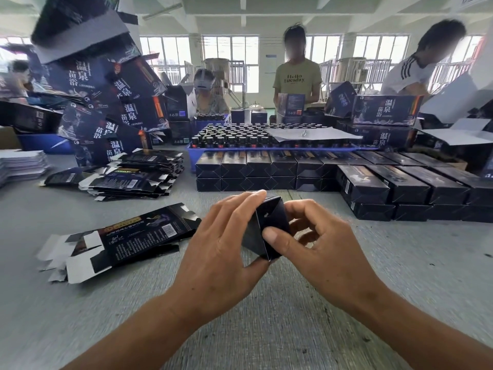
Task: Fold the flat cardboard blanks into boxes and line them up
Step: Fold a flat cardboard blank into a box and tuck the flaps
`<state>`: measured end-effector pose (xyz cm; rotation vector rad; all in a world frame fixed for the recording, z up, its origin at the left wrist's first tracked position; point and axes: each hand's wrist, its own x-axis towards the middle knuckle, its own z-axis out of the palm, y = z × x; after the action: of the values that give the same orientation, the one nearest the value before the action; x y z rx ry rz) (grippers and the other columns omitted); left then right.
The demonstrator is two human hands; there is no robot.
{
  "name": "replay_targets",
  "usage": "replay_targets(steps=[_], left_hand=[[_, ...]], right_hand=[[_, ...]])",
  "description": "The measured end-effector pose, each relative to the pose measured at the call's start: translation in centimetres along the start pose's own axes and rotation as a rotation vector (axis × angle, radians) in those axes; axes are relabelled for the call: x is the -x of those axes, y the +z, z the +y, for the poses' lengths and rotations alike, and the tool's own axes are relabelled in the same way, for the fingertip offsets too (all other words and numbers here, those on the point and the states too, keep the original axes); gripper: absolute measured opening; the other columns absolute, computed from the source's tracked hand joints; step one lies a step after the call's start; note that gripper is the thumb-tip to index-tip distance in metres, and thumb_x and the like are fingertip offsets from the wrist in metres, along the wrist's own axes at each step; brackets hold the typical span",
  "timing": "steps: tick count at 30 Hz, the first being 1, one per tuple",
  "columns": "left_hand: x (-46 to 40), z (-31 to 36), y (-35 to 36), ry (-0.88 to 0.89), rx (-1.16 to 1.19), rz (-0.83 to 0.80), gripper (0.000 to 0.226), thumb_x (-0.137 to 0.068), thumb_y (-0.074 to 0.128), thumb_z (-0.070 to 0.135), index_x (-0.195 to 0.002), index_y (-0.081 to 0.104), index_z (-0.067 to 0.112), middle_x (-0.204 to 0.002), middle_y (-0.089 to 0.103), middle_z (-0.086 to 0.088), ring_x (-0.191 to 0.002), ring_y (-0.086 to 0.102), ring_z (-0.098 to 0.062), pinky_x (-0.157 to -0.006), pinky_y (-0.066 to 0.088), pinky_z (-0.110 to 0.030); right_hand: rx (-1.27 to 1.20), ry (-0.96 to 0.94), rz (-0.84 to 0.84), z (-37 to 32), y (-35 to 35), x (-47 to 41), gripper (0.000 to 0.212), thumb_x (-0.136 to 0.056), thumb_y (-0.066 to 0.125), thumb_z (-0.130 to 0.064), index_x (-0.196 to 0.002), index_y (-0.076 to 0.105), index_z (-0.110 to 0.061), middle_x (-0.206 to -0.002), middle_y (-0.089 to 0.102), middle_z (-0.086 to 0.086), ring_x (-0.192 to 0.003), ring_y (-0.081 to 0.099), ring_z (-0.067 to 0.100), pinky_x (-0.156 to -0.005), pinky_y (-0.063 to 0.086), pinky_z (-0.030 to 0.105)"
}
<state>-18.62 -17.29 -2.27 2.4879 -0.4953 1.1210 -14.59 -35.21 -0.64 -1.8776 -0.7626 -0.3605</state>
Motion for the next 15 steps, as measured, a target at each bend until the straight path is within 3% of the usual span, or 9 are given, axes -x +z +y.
replay_targets(steps=[5, 10, 15], left_hand=[[0.02, -0.11, 0.03, 0.017, -0.022, -0.018, 0.087, -0.078, 0.074, 0.040, -0.150, 0.031, 0.019, -0.145, 0.042, 0.008, -0.136, 0.041, -0.014, -0.116, 0.024, -0.017], [0.01, -0.12, 0.10, 0.026, -0.035, -0.017, 0.085, -0.079, 0.074, 0.041, -0.149, 0.033, 0.017, -0.145, 0.044, 0.005, -0.136, 0.041, -0.015, -0.117, 0.026, -0.020], [0.05, -0.14, 0.05, 0.006, -0.031, -0.024, 0.086, -0.079, 0.074, 0.040, -0.151, 0.031, 0.019, -0.145, 0.043, 0.007, -0.135, 0.040, -0.013, -0.116, 0.023, -0.014]], right_hand=[[0.048, -0.009, 0.056, 0.17, -0.14, -0.12, 0.015, -0.092, 0.067, -0.030, -0.105, 0.073, -0.025, -0.092, 0.071, -0.018, -0.087, 0.068, 0.004, -0.070, 0.055, 0.020], [0.186, -0.073, 0.131, -0.06, 0.18, -0.08, 0.018, -0.089, 0.068, -0.031, -0.102, 0.075, -0.021, -0.092, 0.070, -0.017, -0.083, 0.066, 0.001, -0.070, 0.053, 0.016], [0.051, -0.043, 0.092, 0.30, -0.34, -0.20, 0.013, -0.091, 0.070, -0.027, -0.104, 0.074, -0.023, -0.090, 0.070, -0.019, -0.085, 0.068, 0.001, -0.068, 0.051, 0.013]])
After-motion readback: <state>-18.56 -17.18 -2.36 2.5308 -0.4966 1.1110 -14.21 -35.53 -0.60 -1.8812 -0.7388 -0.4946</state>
